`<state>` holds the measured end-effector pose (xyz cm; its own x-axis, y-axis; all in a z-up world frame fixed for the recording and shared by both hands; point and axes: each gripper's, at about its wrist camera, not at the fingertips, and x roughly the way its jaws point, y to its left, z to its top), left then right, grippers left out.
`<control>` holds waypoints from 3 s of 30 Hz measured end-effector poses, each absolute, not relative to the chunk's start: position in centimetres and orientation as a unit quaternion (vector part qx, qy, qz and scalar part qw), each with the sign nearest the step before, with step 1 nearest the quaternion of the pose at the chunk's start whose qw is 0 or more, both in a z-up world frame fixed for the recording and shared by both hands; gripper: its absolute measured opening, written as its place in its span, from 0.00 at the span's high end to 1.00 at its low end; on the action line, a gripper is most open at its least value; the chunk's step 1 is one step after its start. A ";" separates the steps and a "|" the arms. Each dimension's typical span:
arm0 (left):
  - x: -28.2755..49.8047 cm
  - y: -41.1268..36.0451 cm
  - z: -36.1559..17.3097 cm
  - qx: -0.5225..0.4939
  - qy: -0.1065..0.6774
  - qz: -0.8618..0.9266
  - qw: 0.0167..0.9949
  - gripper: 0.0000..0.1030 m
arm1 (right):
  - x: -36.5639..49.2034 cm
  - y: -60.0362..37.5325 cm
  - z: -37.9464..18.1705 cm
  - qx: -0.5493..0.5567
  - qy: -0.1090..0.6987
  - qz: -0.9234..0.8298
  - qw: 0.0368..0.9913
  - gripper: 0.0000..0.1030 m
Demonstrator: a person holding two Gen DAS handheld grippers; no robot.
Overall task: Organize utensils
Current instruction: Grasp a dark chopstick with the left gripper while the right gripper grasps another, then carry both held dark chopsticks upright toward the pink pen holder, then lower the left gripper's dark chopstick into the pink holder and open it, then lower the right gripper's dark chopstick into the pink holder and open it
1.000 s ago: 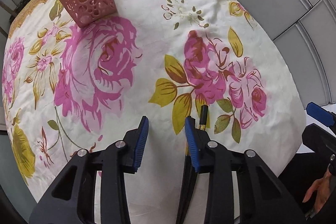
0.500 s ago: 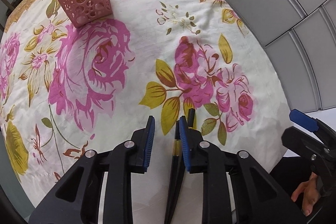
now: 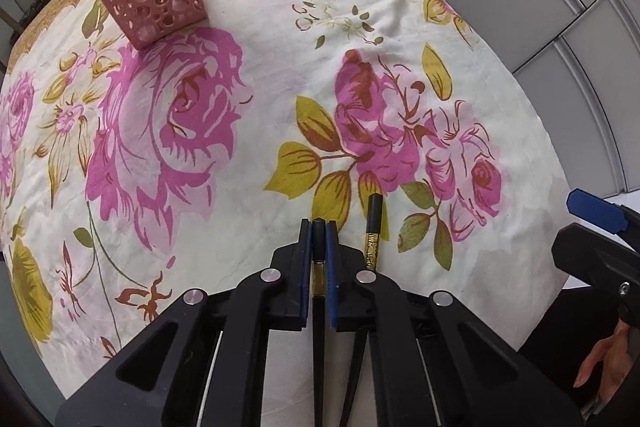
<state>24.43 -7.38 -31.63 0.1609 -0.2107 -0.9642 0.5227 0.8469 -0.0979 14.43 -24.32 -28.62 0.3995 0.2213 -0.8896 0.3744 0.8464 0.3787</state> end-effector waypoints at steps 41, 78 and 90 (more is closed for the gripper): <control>21.5 1.9 -14.7 0.013 0.359 -0.180 0.916 0.94 | 15.3 -19.3 -20.8 0.187 0.338 -0.064 0.920 0.93; 29.3 -1.8 -4.2 0.010 0.199 -0.132 0.971 0.60 | 18.7 -23.3 -5.6 0.198 0.172 0.016 0.965 0.93; 22.3 5.2 -4.6 -0.024 0.200 -0.056 0.978 0.48 | 23.3 -18.1 -2.1 0.181 0.108 0.048 0.976 0.93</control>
<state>22.30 5.20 -4.56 0.9140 -0.1198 -0.3876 0.1003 0.9925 -0.0704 23.29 -18.12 -2.06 0.9722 0.1322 -0.1930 -0.0543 0.9301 0.3633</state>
